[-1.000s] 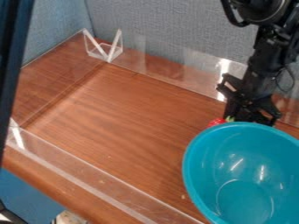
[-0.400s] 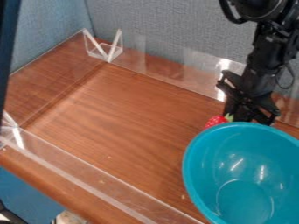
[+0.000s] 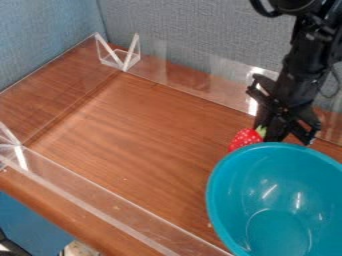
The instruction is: Put the strawberry in the blue bowl
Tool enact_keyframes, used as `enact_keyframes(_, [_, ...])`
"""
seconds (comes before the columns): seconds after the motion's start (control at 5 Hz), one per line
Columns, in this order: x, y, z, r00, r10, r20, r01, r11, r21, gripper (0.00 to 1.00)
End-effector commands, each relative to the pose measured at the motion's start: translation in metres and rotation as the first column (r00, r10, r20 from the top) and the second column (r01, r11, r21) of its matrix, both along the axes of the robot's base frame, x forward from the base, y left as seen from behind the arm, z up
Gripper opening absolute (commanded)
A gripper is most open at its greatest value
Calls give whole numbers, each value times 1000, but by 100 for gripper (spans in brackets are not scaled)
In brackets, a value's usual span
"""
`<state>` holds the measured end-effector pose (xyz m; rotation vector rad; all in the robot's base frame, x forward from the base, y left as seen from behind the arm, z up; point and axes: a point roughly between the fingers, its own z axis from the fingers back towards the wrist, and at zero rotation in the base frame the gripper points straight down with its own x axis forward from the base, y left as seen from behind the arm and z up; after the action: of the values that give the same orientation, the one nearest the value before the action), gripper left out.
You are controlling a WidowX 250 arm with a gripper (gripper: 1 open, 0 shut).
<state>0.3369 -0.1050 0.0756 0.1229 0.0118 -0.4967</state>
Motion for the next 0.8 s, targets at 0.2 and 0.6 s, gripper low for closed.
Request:
enact_keyframes(0.2, [-3, -17, 34, 994, -42, 98, 44, 999, -16, 0])
enact_keyframes(0.6, [-9, -35, 48, 990, -79, 114, 79, 997, 12, 0])
